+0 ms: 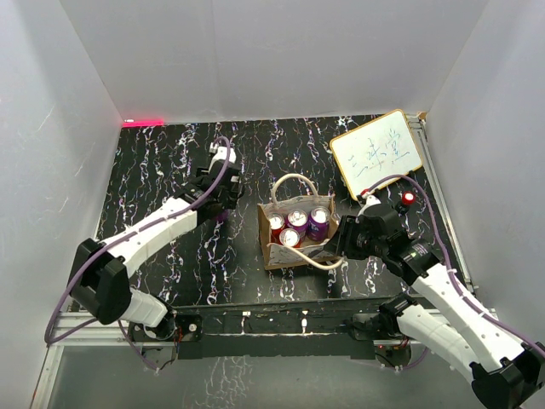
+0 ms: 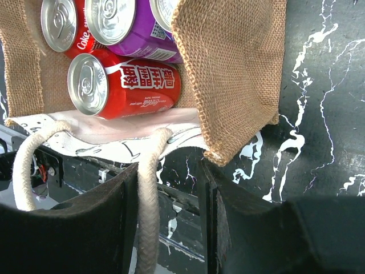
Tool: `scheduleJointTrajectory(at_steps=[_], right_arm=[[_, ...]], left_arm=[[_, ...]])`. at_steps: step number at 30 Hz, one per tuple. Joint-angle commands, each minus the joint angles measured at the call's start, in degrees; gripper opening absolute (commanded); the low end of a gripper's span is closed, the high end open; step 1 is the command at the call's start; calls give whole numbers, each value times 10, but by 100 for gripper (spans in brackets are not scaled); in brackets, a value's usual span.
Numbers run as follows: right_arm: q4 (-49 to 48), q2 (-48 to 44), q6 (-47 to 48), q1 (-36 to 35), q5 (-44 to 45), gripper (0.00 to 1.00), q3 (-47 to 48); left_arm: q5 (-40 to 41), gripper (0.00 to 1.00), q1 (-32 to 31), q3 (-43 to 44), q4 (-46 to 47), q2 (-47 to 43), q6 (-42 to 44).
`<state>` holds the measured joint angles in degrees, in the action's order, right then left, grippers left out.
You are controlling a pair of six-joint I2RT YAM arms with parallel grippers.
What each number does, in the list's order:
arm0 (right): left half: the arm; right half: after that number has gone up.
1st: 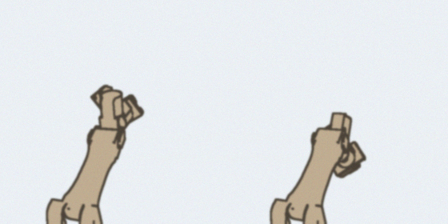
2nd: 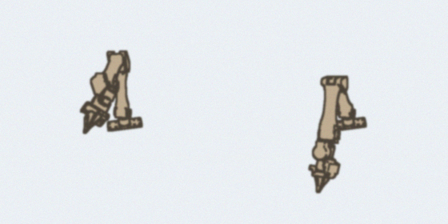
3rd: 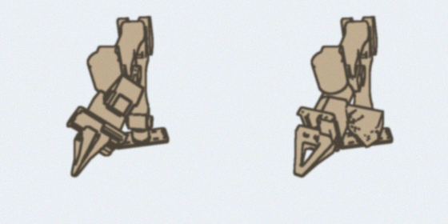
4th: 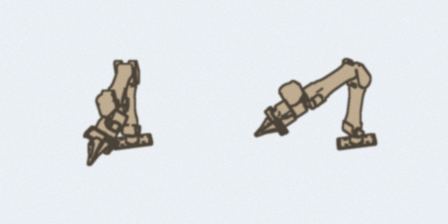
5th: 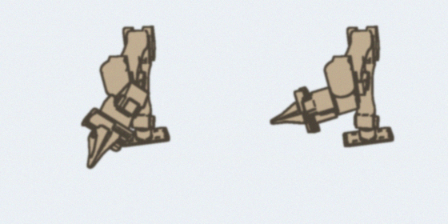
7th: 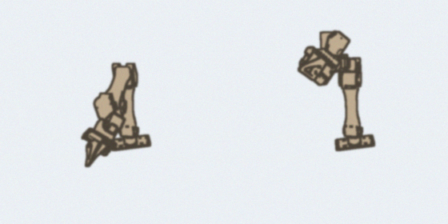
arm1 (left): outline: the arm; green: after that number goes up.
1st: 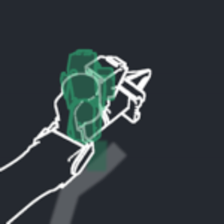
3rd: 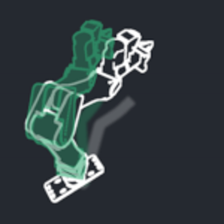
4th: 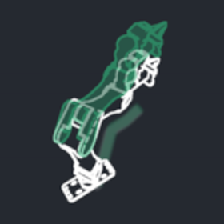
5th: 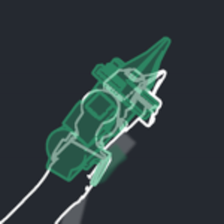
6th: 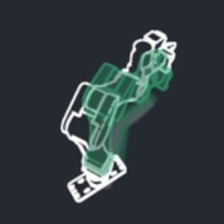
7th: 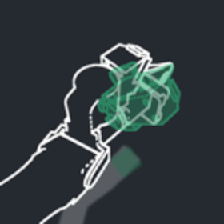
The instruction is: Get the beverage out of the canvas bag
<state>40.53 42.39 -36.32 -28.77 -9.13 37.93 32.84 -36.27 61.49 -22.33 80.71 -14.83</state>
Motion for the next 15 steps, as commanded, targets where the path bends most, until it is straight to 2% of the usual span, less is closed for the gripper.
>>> scheduleJointTrajectory(at_steps=[1, 15], right_arm=[[-12, -15, 0, 0, 11, 44, 7], [-20, -15, -1, 1, 9, 45, 6]], left_arm=[[-5, 0, 11, 13, 65, 6, 11], [-34, 0, 17, -16, 85, 31, -6]])
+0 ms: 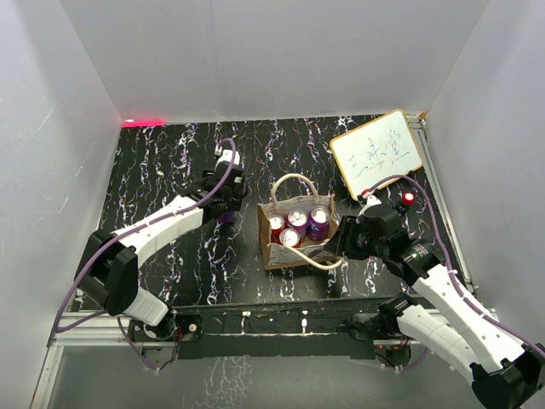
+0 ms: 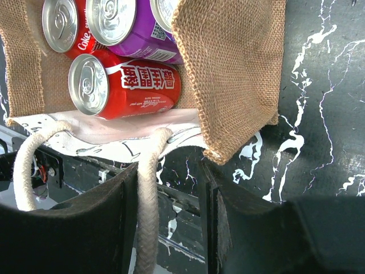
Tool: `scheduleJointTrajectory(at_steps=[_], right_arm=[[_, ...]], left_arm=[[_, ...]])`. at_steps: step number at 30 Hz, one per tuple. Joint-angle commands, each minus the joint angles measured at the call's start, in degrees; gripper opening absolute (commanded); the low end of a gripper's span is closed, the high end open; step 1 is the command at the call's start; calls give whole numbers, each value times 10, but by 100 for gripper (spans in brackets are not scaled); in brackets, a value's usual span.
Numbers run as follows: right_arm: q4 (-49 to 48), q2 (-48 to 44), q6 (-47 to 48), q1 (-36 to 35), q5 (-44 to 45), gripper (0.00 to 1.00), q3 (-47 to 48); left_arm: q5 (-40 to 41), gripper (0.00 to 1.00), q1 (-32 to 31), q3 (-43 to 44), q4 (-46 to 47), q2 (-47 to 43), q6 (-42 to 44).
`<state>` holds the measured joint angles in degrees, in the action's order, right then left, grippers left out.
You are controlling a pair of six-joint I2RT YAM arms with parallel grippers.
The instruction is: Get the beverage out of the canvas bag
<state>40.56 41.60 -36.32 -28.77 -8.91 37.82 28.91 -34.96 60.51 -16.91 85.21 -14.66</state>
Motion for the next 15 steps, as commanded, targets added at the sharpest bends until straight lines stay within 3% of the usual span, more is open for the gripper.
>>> scheduleJointTrajectory(at_steps=[1, 10, 15], right_arm=[[-21, -8, -1, 1, 7, 45, 7], [-26, -11, 1, 0, 3, 45, 7], [-31, -6, 1, 0, -5, 45, 9]], left_arm=[[6, 0, 4, -8, 32, -15, -9], [4, 1, 4, -10, 19, -2, -11], [-5, 39, 4, -7, 2, -24, -8]])
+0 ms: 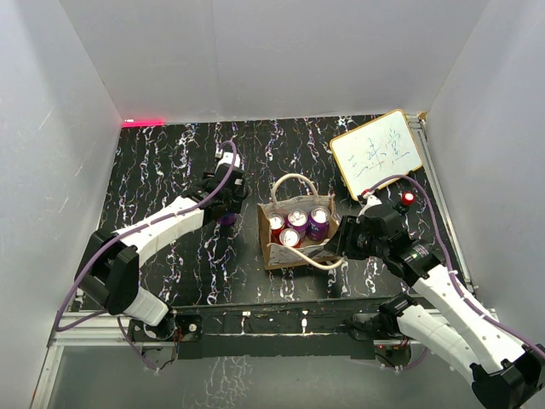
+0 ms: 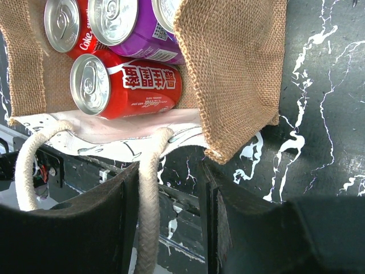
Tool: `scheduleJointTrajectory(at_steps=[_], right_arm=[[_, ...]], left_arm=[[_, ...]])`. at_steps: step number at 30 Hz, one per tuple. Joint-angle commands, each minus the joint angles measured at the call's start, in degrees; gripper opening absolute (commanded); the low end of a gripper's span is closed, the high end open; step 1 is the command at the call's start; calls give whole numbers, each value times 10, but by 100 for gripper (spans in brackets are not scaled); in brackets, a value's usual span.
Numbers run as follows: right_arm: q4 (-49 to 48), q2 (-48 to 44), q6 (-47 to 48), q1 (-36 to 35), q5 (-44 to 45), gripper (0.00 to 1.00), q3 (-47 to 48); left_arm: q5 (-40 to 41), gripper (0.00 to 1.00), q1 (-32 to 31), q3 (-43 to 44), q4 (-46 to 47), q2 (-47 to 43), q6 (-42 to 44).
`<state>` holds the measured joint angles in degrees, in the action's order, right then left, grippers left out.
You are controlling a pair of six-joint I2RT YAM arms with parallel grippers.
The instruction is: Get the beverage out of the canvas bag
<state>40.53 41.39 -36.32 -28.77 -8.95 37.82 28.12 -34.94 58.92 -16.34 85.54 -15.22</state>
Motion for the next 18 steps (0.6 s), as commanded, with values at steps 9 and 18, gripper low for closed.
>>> scheduleJointTrajectory(at_steps=[9, 18], right_arm=[[-19, -26, -17, 0, -32, 45, -39], [-12, -51, -94, 1, 2, 50, -81]], left_arm=[[-56, 82, 4, 35, -59, -113, 3], [-179, 94, 3, 52, -112, -210, -48]])
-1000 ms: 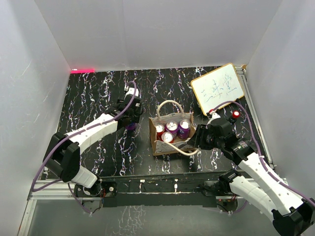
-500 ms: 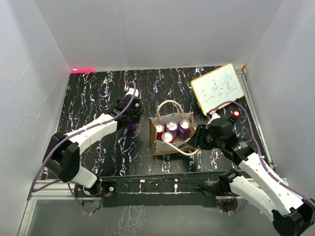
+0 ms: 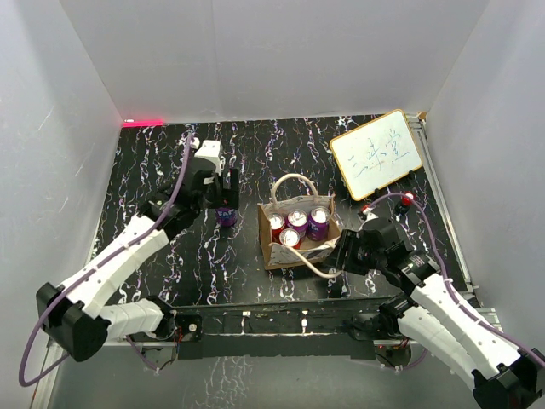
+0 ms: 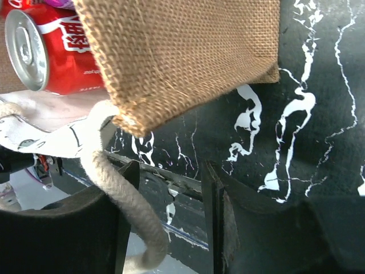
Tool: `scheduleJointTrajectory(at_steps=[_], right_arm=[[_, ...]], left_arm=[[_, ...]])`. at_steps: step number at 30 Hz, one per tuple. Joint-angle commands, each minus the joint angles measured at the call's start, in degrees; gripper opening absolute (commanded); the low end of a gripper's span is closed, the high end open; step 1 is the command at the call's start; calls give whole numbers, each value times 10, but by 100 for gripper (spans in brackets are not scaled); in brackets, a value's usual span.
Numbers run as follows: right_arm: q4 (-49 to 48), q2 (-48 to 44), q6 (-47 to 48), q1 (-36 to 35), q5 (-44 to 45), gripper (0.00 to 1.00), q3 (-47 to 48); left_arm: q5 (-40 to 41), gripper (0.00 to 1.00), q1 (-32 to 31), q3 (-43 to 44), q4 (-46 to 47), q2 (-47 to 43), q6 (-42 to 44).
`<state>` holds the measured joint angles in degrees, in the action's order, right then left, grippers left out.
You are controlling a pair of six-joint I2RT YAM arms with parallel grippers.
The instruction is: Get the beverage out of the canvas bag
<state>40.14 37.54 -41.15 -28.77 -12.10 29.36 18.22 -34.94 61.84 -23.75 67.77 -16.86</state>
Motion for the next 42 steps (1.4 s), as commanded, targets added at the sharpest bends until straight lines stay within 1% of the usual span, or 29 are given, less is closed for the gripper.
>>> scheduleJointTrajectory(at_steps=[1, 4, 6, 9, 11, 13, 16, 17, 18, 24, 28, 29, 32, 34, 38, 40, 42], right_arm=[[-8, -19, -48, 0, 45, 52, 10], [-4, -35, -49, 0, 79, 60, 39], [0, -40, -43, 0, 100, 63, 57], [-11, -37, -29, 0, 120, 64, 76], [-29, -29, -26, 1, 121, 67, 89], [-48, -22, -27, 0, 117, 72, 101], [-76, -15, -39, 0, 111, 96, 107], [-83, -10, -46, 0, 113, 99, 104], [-91, -5, -54, 0, 113, 100, 101], [-107, 38, -96, 0, 99, 100, 60], [-120, 29, -103, 0, 81, 96, 15], [-121, 22, -105, 0, 80, 92, 1], [-122, -6, -121, 0, 71, 75, -40], [-122, -27, -132, 0, 58, 72, -68], [-125, -66, -142, 0, 35, 62, -119], [-126, -77, -144, 0, 31, 61, -131], [-128, -82, -142, 0, 31, 56, -136]], left_arm=[[-100, 95, 3, 21, -38, -43, -40], [-159, 96, 3, 2, -17, -82, -74], [-208, 97, 3, -8, 4, -103, -97], [-279, 97, 2, -26, 47, -121, -143], [-311, 97, 1, -40, 77, -125, -173], [-328, 97, 0, -51, 98, -126, -196], [-341, 97, -6, -59, 116, -126, -209], [-341, 97, -9, -60, 117, -125, -211], [-340, 97, -12, -61, 118, -123, -212], [-333, 97, -38, -59, 118, -103, -227], [-307, 97, -82, -50, 121, -83, -222], [-298, 97, -95, -45, 119, -76, -218], [-270, 97, -138, -22, 113, -42, -204], [-254, 97, -163, -7, 111, -19, -193], [-216, 97, -200, 32, 93, 36, -162], [-193, 97, -220, 51, 81, 62, -145], [-166, 97, -238, 72, 62, 91, -127]])
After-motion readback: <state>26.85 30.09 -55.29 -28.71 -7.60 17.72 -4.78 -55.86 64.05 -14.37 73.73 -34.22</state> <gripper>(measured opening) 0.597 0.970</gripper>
